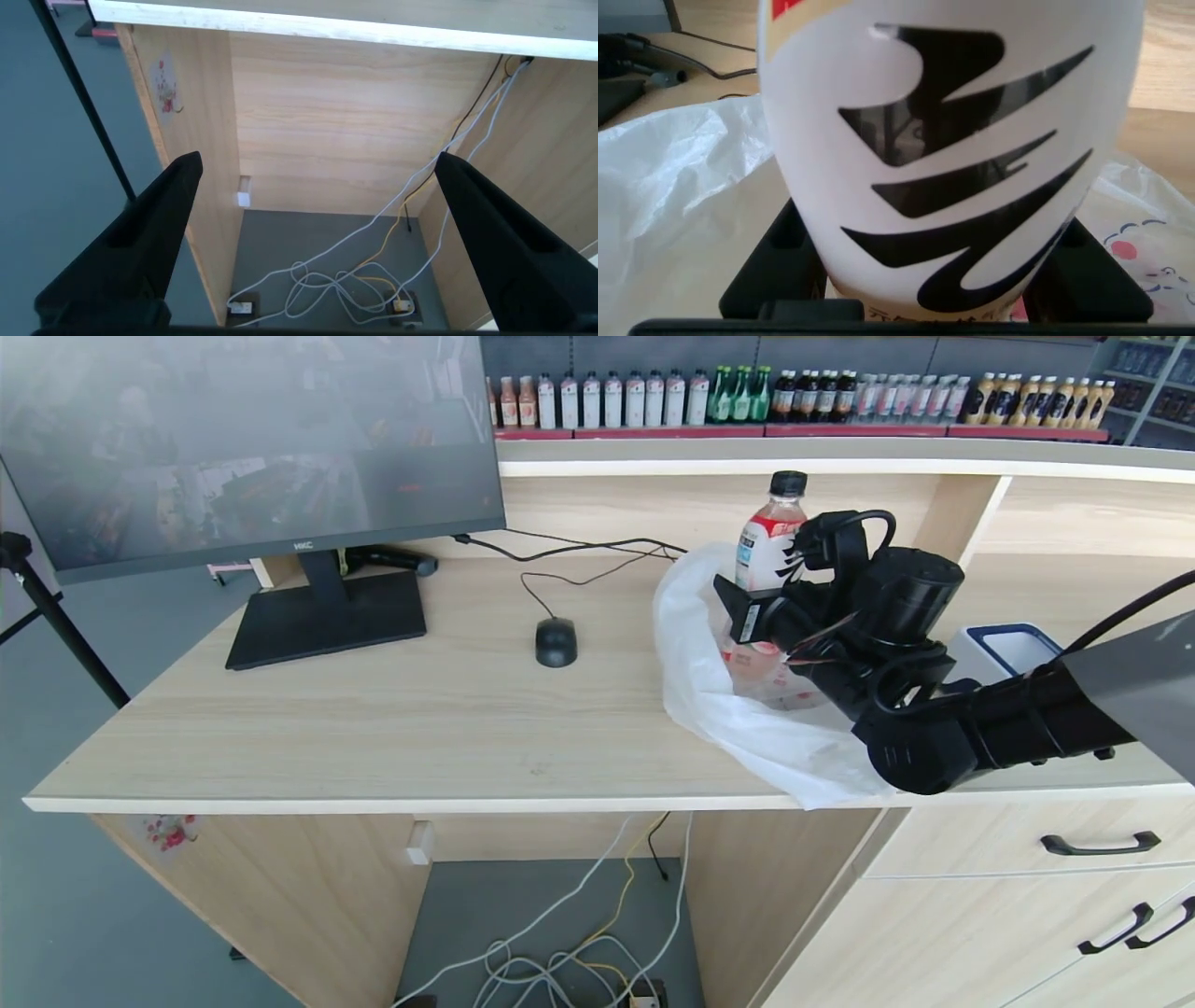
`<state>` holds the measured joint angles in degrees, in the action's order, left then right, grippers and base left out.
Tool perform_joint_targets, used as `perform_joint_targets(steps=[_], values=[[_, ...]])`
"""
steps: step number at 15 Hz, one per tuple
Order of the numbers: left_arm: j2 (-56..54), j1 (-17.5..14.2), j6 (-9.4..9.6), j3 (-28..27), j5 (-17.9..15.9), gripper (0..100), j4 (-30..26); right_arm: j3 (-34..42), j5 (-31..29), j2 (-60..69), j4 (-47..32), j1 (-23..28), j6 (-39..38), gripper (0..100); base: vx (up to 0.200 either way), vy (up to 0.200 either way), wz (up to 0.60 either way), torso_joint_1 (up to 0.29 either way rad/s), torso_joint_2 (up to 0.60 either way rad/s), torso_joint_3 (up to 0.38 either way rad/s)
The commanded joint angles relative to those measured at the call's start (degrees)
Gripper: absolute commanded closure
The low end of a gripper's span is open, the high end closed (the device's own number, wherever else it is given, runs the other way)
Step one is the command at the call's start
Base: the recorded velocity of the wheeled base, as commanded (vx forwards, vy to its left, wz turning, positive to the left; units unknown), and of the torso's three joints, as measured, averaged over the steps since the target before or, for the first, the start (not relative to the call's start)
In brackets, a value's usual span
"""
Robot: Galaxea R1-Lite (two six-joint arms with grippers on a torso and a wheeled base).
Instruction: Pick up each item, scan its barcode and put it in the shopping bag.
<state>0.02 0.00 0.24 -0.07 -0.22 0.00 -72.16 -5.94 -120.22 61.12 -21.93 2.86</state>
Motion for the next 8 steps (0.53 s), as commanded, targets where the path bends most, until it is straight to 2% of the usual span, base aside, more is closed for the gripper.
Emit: perform_joint_targets(steps=[1, 8], values=[[-0.02, 0.00, 0.02, -0.01, -0.04, 0, 0.00, 0.09, -0.04, -0.36, 0.05, 0.05, 0.04, 100, 0.000, 0.000, 0.00, 0.000, 0.00, 0.000], [-0.02, 0.00, 0.02, 0.07, 0.04, 0, 0.00, 2.63, -0.13, -0.36, 0.14, -0.74, -0.05, 100, 0.000, 0.000, 0.00, 0.000, 0.00, 0.000]])
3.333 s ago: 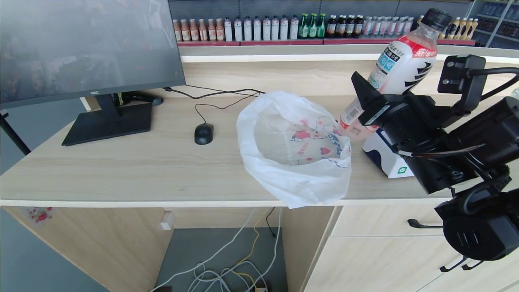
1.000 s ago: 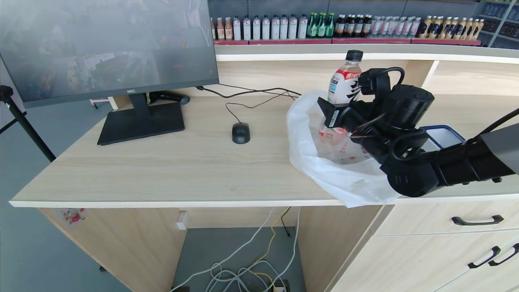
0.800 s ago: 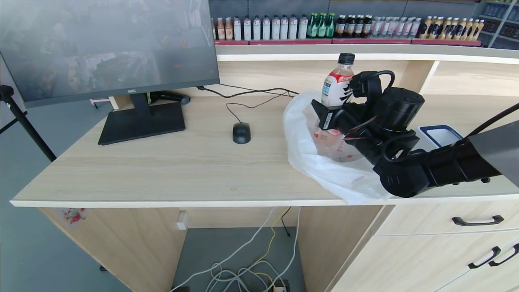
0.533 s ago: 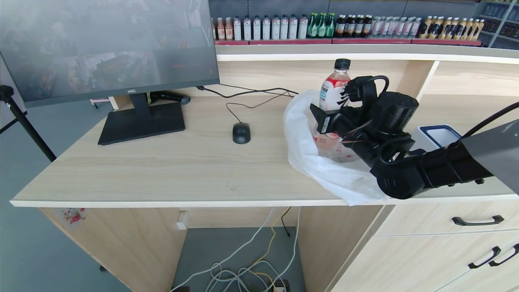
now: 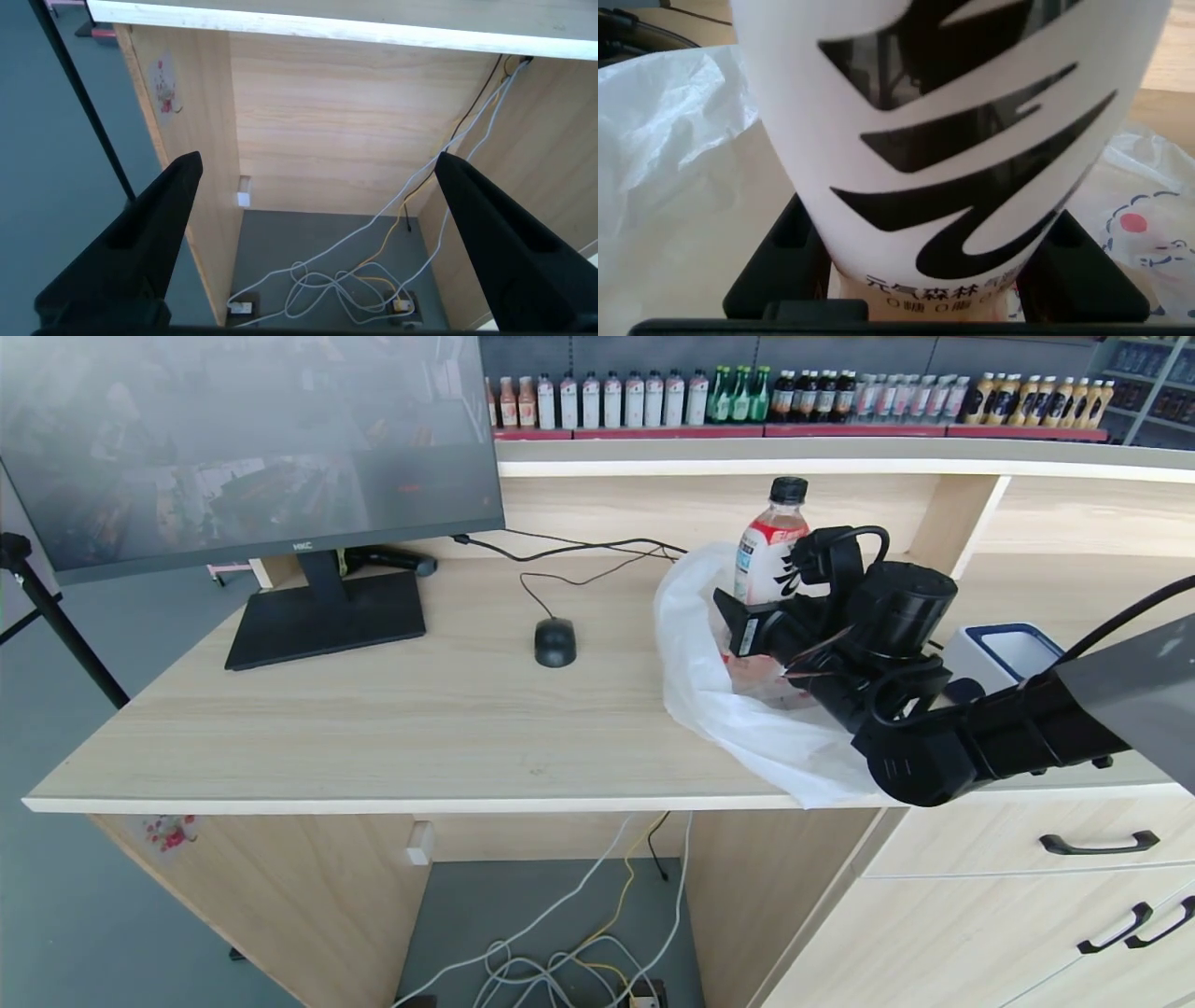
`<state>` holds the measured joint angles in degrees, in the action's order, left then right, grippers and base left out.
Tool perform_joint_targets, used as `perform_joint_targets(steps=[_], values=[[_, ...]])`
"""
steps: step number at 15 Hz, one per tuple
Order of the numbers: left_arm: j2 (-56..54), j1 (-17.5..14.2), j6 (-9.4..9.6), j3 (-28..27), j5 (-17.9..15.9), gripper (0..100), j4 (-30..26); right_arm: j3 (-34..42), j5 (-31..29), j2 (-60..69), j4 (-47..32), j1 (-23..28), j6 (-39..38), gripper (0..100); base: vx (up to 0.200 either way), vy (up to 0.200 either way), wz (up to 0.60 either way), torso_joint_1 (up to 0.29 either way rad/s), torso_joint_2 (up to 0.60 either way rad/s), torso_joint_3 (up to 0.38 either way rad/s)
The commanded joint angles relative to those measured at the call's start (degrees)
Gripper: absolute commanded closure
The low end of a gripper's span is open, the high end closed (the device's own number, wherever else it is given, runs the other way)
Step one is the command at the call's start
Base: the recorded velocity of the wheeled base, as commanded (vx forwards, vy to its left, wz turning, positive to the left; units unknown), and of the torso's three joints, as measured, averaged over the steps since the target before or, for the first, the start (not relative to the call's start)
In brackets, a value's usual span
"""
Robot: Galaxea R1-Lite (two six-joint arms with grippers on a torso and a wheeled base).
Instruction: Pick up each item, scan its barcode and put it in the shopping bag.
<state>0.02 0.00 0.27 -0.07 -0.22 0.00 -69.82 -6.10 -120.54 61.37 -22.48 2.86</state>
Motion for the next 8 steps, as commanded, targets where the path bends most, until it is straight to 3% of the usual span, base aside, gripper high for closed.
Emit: perform_joint_targets(steps=[1, 8], values=[[-0.02, 0.00, 0.00, -0.01, -0.04, 0, 0.00, 0.29, 0.03, -0.05, -0.11, -0.37, 0.04, 100, 0.000, 0.000, 0.00, 0.000, 0.00, 0.000], [-0.02, 0.00, 0.00, -0.01, 0.04, 0, 0.00, 0.47, 0.03, -0.05, -0.02, -0.72, -0.14, 100, 0.000, 0.000, 0.00, 0.000, 0.00, 0.000]])
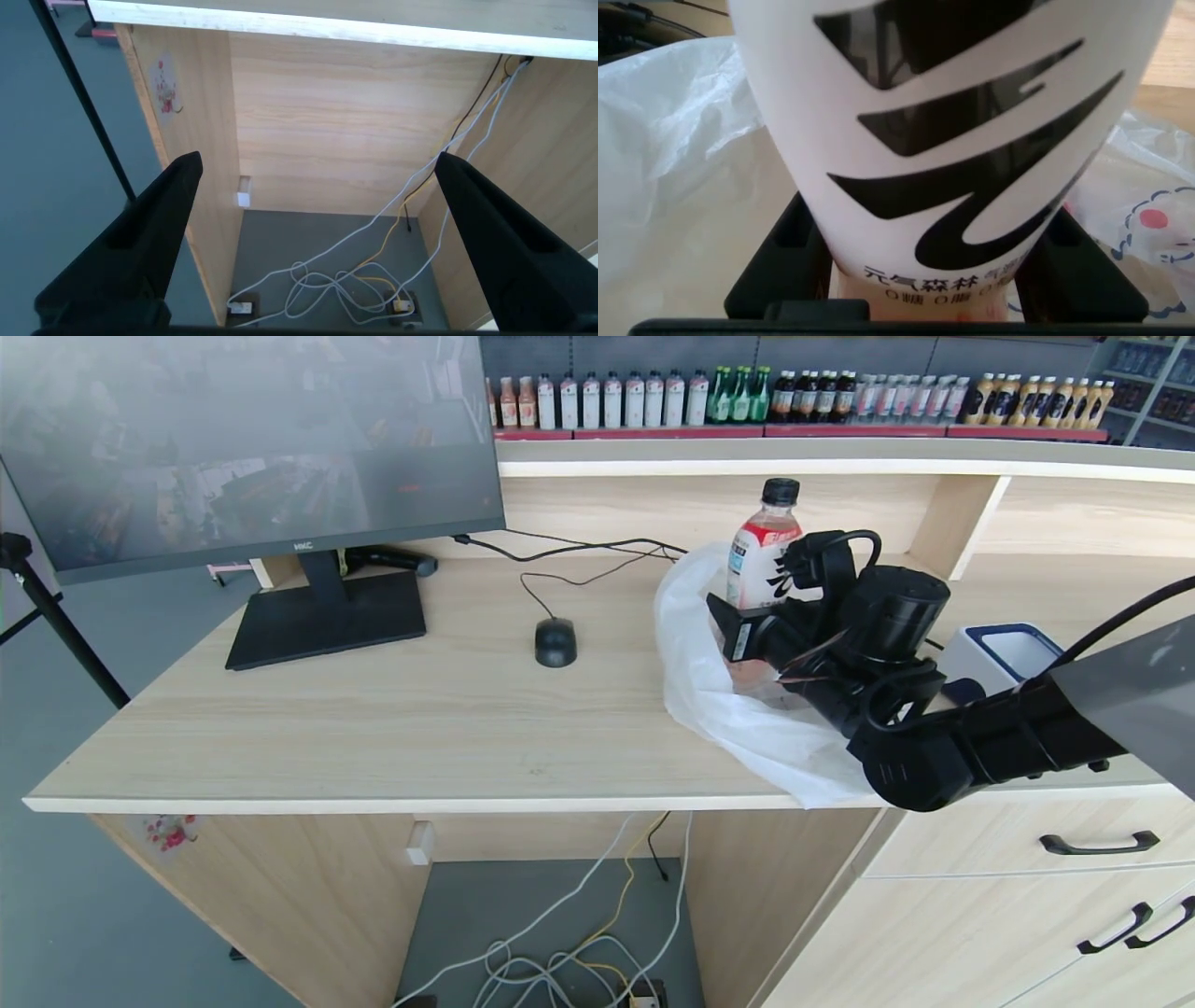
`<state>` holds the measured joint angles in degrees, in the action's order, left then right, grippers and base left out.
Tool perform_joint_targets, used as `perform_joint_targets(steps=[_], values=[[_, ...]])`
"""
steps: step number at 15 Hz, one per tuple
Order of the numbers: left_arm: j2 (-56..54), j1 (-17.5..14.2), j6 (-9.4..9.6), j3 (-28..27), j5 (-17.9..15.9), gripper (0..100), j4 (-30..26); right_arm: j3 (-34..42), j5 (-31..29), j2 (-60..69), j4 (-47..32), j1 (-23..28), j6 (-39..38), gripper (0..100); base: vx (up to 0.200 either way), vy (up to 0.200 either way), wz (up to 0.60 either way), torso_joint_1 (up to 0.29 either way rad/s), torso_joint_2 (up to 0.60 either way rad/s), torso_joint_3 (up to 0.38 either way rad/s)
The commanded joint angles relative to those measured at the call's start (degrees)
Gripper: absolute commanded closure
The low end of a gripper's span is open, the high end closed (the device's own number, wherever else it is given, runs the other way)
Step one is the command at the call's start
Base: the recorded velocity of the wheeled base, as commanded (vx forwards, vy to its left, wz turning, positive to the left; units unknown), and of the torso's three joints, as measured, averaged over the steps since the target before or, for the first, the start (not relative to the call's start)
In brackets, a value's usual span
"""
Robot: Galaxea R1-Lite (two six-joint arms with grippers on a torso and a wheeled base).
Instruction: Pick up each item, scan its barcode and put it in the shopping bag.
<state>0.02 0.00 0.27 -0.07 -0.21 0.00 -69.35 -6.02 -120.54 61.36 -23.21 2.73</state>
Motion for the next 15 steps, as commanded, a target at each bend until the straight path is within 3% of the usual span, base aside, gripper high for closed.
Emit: perform_joint_targets(steps=[1, 3, 4, 7, 15], values=[[-0.02, 0.00, 0.00, -0.01, -0.06, 0, 0.00, 0.09, -0.04, -0.05, -0.01, 0.01, -0.01, 100, 0.000, 0.000, 0.00, 0.000, 0.00, 0.000], [-0.02, 0.00, 0.00, 0.07, -0.06, 0, 0.00, 1.68, -0.04, 0.31, 0.08, 0.01, -0.01, 100, 0.000, 0.000, 0.00, 0.000, 0.00, 0.000], [-0.02, 0.00, -0.09, 0.07, 0.03, 0, 0.00, 2.82, -0.13, 0.57, 0.43, 0.01, -0.01, 0, 0.000, 0.000, 0.00, 0.000, 0.00, 0.000], [-0.02, 0.00, 0.00, -0.01, -0.06, 0, 0.00, 4.58, -0.13, 0.48, 4.39, 0.01, 0.17, 0, 0.000, 0.000, 0.00, 0.000, 0.00, 0.000], [-0.02, 0.00, 0.08, -0.01, -0.06, 0, 0.00, 7.65, 0.31, 6.72, 4.83, 0.54, -0.01, 0, 0.000, 0.000, 0.00, 0.000, 0.00, 0.000]])
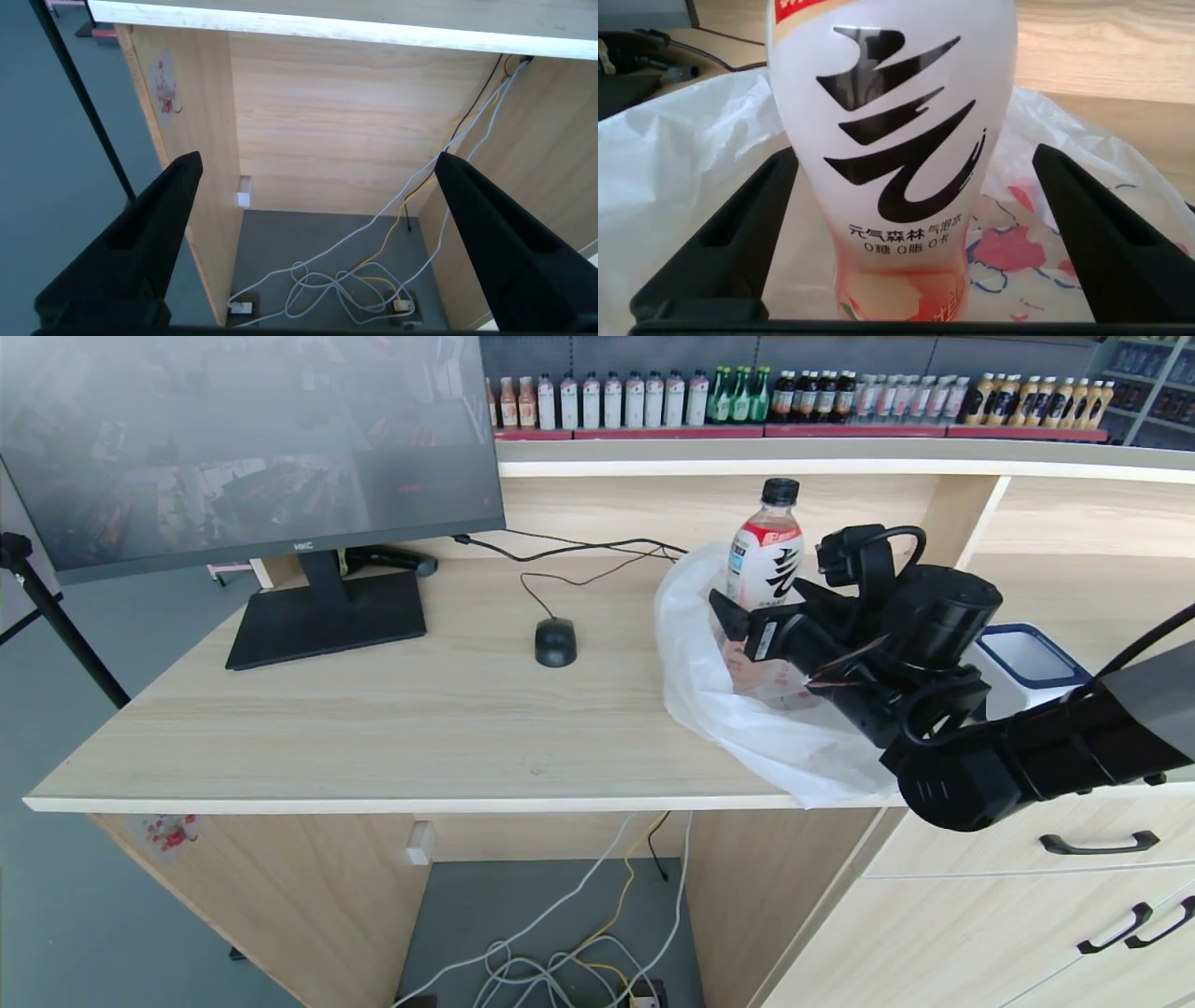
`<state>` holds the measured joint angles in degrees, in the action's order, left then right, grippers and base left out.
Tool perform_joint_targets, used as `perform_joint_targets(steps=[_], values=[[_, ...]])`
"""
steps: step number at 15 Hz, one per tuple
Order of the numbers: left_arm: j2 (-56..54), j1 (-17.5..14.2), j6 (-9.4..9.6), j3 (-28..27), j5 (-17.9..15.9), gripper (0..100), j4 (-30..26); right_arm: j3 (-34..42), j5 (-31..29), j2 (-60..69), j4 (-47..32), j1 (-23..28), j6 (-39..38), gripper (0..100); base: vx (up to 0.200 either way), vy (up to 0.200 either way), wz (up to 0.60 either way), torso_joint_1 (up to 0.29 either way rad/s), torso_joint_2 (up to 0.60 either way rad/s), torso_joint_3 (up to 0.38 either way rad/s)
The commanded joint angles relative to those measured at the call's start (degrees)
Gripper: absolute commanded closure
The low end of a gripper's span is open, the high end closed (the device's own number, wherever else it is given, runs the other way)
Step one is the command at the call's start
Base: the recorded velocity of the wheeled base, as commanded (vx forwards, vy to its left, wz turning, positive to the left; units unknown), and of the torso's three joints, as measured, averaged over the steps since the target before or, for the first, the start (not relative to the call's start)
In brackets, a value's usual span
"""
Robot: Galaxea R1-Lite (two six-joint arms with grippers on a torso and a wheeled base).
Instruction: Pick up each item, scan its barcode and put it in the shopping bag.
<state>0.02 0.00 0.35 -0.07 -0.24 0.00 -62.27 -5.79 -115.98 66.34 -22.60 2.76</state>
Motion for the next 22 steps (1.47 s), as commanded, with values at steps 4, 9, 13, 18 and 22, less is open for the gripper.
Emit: perform_joint_targets(steps=[4, 9, 13, 18, 22], values=[[-0.02, 0.00, 0.09, -0.01, -0.02, 0, 0.00, 5.32, 0.17, 5.50, -0.07, -0.34, -0.56, 0, 0.000, 0.000, 0.00, 0.000, 0.00, 0.000], [-0.02, 0.00, 0.09, -0.01, -0.02, 0, 0.00, 10.94, -0.01, 10.78, 0.63, -2.71, -1.88, 0, 0.000, 0.000, 0.00, 0.000, 0.00, 0.000], [-0.02, 0.00, 0.00, 0.07, -0.02, 0, 0.00, 20.70, -0.27, 13.68, 9.07, -5.96, -2.05, 0, 0.000, 0.000, 0.00, 0.000, 0.00, 0.000], [-0.02, 0.00, 0.00, -0.01, -0.02, 0, 0.00, 32.04, -0.27, 13.76, 21.11, -7.28, -1.96, 0, 0.000, 0.000, 0.00, 0.000, 0.00, 0.000], [-0.02, 0.00, -0.18, -0.01, -0.02, 0, 0.00, 33.00, 0.08, 13.76, 21.64, -7.28, -1.88, 0, 0.000, 0.000, 0.00, 0.000, 0.00, 0.000]])
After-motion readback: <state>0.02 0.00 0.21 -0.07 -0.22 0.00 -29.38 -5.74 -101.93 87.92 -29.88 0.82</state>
